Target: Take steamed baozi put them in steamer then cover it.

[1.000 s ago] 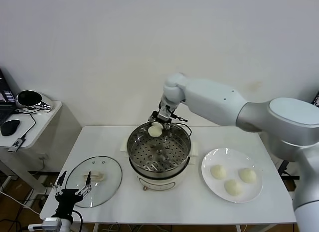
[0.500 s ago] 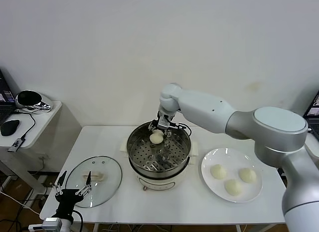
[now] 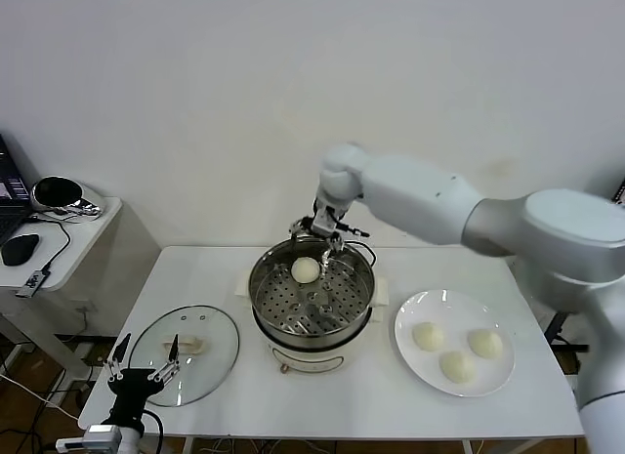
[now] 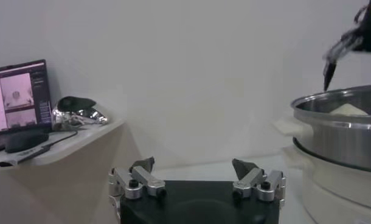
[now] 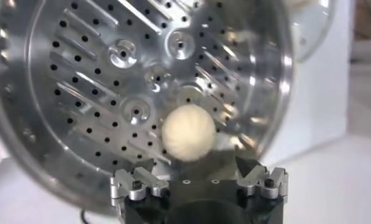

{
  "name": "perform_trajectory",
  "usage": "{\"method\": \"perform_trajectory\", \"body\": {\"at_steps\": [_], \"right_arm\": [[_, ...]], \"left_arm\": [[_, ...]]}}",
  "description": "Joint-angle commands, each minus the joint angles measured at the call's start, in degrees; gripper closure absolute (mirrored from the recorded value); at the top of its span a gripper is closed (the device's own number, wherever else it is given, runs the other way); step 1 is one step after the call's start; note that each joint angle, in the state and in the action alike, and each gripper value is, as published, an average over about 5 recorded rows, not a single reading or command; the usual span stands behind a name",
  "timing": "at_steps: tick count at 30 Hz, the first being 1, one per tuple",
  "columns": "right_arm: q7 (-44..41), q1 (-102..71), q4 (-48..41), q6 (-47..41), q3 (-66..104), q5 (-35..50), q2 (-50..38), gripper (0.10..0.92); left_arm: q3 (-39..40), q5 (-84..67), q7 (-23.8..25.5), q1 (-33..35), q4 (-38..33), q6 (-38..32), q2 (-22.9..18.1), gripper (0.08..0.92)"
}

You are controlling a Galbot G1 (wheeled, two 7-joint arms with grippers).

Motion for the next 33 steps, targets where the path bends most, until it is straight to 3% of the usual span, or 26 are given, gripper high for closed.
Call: {"method": "perform_trajectory", "body": {"at_steps": [1, 8, 16, 23, 33], "right_arm": [[-2.32, 9.2, 12.73, -15.69, -3.83, 14.16, -11.33, 0.203], [-1.74, 14.47, 28.38, -34.28, -8.46, 21.69, -28.53, 0.203], [-2.52, 11.12, 35.94, -37.91, -13.09, 14.85, -45.89, 0.203], [-1.72, -3.11, 33.7, -36.26, -5.38, 5.84, -49.66, 0.203], [1.96, -23.74, 28.15, -38.36, 9.54, -0.07, -44.91, 0.203]], "left_arm": [[0.1, -0.01, 0.01, -0.02, -0.14, 0.09, 0.19, 0.177], [0.44, -0.11, -0.23, -0.11, -1.0, 0.18, 0.55, 0.177], [0.32, -0.61, -0.37, -0.17, -1.69, 0.15, 1.06, 0.177], [0.11, -0.75, -0.74, -0.66, -1.36, 0.15, 1.1, 0.177], [0.02, -0.63, -0.91, -0.94, -1.17, 0.2, 0.13, 0.177]]}}
